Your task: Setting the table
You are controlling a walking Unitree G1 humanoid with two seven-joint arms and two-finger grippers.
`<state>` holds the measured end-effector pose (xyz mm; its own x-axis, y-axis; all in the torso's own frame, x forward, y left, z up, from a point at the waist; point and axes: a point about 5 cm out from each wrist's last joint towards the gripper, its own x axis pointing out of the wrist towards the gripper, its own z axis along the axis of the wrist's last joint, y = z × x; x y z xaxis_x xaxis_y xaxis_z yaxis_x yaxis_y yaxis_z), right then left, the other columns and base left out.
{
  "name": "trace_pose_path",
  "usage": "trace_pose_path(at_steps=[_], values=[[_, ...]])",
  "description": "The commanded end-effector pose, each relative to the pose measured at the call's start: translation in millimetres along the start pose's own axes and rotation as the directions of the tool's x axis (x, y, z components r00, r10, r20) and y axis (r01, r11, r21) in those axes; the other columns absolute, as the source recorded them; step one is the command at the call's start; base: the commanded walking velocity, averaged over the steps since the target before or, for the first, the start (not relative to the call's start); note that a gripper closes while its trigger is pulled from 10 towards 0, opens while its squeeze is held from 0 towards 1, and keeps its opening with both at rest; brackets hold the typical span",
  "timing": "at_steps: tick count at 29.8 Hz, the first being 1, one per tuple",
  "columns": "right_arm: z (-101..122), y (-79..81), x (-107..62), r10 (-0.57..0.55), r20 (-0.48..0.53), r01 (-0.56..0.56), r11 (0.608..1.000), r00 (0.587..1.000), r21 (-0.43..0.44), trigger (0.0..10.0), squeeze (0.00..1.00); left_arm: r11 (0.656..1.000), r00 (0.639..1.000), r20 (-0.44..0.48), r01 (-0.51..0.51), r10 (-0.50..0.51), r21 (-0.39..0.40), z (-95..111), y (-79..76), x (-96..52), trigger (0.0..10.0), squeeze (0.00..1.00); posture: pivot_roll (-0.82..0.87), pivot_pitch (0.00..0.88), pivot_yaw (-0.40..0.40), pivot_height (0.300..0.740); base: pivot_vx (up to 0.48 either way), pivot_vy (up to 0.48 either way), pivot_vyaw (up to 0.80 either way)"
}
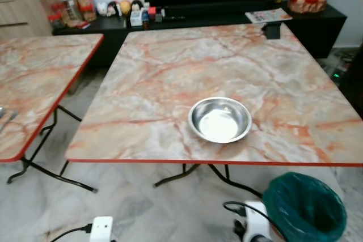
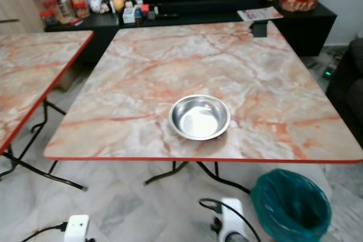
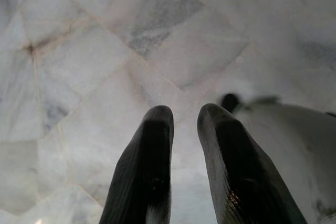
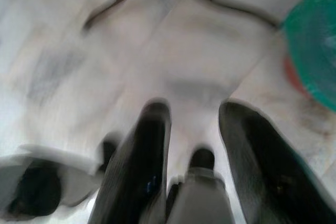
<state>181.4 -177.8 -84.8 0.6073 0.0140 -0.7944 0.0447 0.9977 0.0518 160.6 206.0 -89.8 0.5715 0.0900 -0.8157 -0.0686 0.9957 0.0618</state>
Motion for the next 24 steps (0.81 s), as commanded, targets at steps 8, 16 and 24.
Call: trace_pose_path(at_steps=[8,16,24], values=[[2.1,10.8,1.5,0.031,0.007,-0.031,1.0,0.999,-0.002,10.0,0.0,1.0,1.0,-0.013,-0.025,0.025,0.0,-2.3,9.6,-1.1,10.0,0.0,0.06,0.005,0.048,0.74,0.0,0.298,0.0],[3.3,10.9,1.8,0.034,0.008,-0.034,0.999,0.999,-0.008,10.0,0.0,1.0,0.999,-0.022,-0.03,0.03,-0.001,-6.2,10.6,-2.1,10.0,0.0,0.07,0.0,0.046,0.74,0.0,0.301,0.0],[5.1,14.0,2.4,0.043,0.011,-0.043,0.999,0.999,-0.007,10.0,0.0,0.999,0.999,-0.025,-0.034,0.034,0.006,-7.0,12.7,-2.5,10.0,0.0,0.07,0.0,0.051,0.74,0.0,0.384,0.0]])
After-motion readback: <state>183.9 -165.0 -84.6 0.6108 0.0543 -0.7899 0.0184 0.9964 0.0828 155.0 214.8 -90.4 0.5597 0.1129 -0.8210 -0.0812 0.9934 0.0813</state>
